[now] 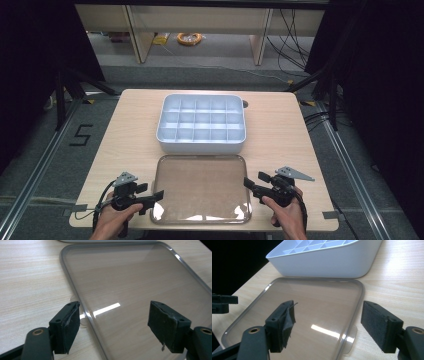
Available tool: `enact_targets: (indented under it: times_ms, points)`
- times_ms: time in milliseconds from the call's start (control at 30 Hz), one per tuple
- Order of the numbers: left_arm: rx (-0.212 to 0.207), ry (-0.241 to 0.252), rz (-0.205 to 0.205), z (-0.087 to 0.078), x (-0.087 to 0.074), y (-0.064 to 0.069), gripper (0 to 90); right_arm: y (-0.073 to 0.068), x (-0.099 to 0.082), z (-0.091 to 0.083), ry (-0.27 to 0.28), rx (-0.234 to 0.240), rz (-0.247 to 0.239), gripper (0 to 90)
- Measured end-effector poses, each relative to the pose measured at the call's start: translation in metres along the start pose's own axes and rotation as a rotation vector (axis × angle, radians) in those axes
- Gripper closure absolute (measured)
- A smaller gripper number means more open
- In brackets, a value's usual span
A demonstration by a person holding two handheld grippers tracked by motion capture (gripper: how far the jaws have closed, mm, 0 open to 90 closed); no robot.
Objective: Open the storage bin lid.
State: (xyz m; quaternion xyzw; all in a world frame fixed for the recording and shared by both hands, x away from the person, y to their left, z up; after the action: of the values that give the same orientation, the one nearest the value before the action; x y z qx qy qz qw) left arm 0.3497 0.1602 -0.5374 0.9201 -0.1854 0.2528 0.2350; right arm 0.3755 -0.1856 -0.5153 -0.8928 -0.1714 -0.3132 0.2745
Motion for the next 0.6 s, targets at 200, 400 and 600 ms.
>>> enact_targets:
  times_ms: [200, 400, 600]
  points:
    - [-0.024, 0.006, 0.013, -0.003, -0.003, 0.007, 22.5, -0.01, -0.004, -0.004, -0.005, 0.019, 0.007, 24.2]
    - [-0.028, -0.002, 0.037, -0.007, -0.008, 0.014, 17.8, -0.015, -0.01, -0.008, -0.016, 0.019, -0.071, 17.3]
    - [-0.033, -0.009, 0.067, -0.008, -0.015, 0.019, 15.2, -0.023, -0.017, -0.01, -0.012, 0.027, -0.091, 15.9]
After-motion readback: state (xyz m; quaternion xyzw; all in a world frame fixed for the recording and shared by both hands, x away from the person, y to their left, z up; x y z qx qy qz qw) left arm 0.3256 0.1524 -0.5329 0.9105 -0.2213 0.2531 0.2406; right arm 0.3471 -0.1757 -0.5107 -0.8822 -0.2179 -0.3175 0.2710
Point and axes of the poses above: each handheld gripper's, and its own axes: z roughly forward along the jaws, x roughly out of its top, y roughly to its right, the point moved 8 cm from there along z, roughly forward along the jaws, and after that the axes turned 15 degrees about -y, right-handed, at the moved point
